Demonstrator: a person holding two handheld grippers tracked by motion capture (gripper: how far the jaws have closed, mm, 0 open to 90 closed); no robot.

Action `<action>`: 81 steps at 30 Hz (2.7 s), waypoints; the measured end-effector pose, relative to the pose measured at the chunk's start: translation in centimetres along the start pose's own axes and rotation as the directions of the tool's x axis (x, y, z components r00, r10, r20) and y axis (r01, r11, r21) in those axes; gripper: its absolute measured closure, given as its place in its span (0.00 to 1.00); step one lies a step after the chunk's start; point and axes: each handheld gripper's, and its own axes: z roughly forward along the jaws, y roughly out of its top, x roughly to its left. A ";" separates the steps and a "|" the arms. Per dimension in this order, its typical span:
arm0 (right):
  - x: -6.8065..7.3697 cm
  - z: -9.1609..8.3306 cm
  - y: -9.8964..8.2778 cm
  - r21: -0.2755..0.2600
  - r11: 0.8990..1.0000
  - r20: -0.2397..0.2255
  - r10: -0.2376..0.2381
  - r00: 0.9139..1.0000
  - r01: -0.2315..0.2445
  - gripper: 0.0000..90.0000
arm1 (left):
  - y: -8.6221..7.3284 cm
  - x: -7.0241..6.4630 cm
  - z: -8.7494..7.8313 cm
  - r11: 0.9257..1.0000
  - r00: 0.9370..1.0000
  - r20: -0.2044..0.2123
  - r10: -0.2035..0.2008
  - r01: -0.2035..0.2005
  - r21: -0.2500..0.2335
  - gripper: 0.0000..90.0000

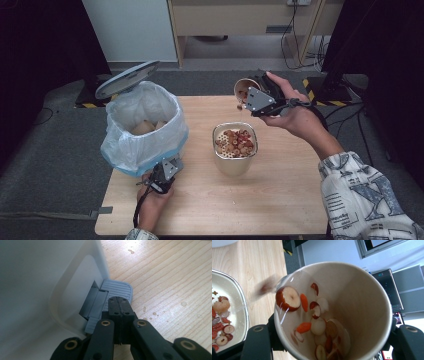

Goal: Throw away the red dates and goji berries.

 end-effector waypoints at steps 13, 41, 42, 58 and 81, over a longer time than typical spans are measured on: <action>-0.2 -0.2 0.0 0.003 1.000 0.008 -0.014 1.000 0.014 0.35 | 0.0 0.0 0.0 1.000 1.000 0.000 0.000 0.000 0.000 0.99; -0.2 -0.3 0.4 0.023 0.997 0.026 -0.071 0.997 0.070 0.35 | 0.0 0.0 0.0 1.000 1.000 0.000 0.002 -0.002 0.001 0.99; -0.2 -0.3 0.4 0.022 0.997 0.025 -0.070 0.997 0.069 0.35 | 0.0 0.0 0.0 1.000 1.000 0.000 0.002 -0.002 0.001 0.99; -0.4 -0.7 1.0 0.025 0.994 0.047 -0.108 0.993 0.107 0.36 | 0.0 0.0 0.0 1.000 1.000 -0.002 0.000 0.000 0.001 0.99; -0.3 -0.7 1.2 0.061 0.980 0.062 -0.194 0.979 0.191 0.36 | 0.0 0.0 0.0 1.000 1.000 -0.001 0.000 0.000 0.000 0.99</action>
